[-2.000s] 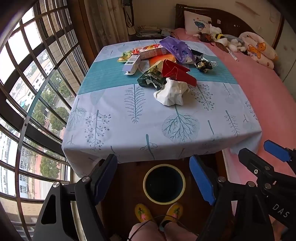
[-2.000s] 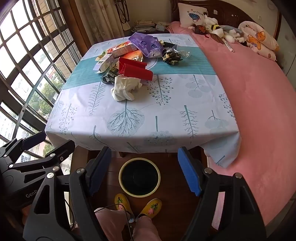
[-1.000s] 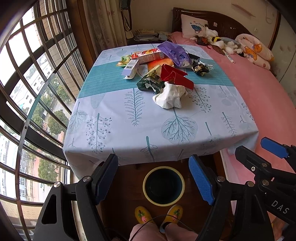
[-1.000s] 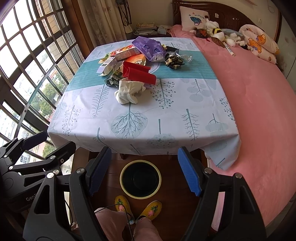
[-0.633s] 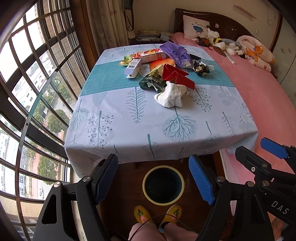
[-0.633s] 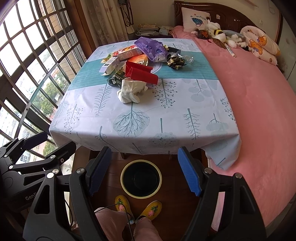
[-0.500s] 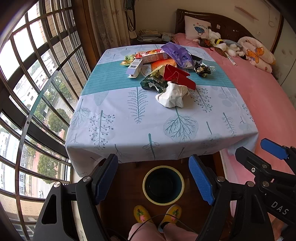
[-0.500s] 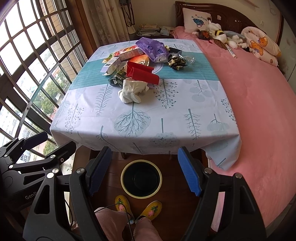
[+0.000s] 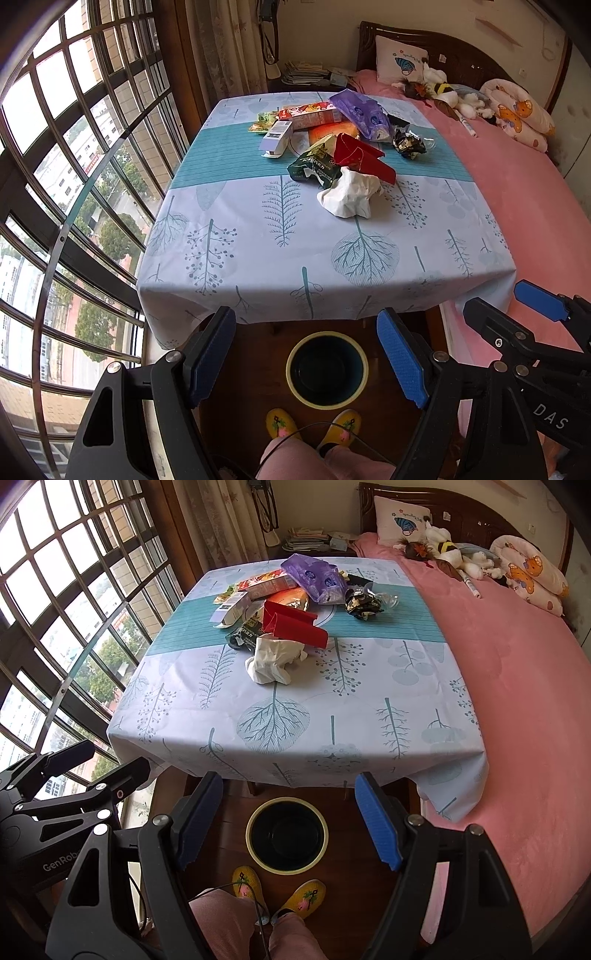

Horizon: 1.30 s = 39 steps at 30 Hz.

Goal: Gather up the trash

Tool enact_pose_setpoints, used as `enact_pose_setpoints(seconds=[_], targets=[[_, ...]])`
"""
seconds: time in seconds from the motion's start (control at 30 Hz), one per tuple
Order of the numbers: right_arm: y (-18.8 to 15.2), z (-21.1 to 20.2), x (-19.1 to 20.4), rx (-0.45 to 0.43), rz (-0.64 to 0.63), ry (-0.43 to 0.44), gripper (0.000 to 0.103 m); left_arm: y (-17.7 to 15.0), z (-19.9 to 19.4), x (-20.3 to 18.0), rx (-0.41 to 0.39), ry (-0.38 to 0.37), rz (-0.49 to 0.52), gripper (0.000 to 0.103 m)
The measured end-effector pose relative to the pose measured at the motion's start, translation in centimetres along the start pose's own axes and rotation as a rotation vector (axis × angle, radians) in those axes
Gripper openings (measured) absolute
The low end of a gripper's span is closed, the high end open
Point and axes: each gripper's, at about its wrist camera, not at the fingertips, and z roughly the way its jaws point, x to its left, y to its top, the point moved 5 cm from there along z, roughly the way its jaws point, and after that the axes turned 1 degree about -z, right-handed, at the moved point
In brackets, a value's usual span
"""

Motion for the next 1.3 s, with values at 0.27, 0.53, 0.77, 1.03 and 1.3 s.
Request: enact_pose_setpoints(seconds=[0.27, 0.53, 0.77, 1.03, 1.3], targets=[[0.8, 0.2, -0.6, -0.008, 0.012, 0.017, 0.072, 0.8, -0.3, -0.1, 0.011, -0.024, 0.020, 0.081], [3.0, 1.0, -1.1, -0.029, 0.045, 0.037, 0.072, 3.6, 0.7, 1.4, -0.001, 0.003, 0.012, 0.081], [6.4, 3.3, -0.5, -0.026, 0.078, 0.059, 0.072, 8.6, 3.6, 3.9, 0.011, 0.031, 0.035, 0.081], [11.4, 9.9, 1.3, 0.020, 0.154, 0.058, 0.072, 15.8, 7.8, 6.0, 0.019, -0.076, 0.164, 0.074], [14.0, 18.9, 2.4, 0.099, 0.243, 0.012, 0.066, 21.7, 12.8, 6.8, 0.076, -0.119, 0.263, 0.073]])
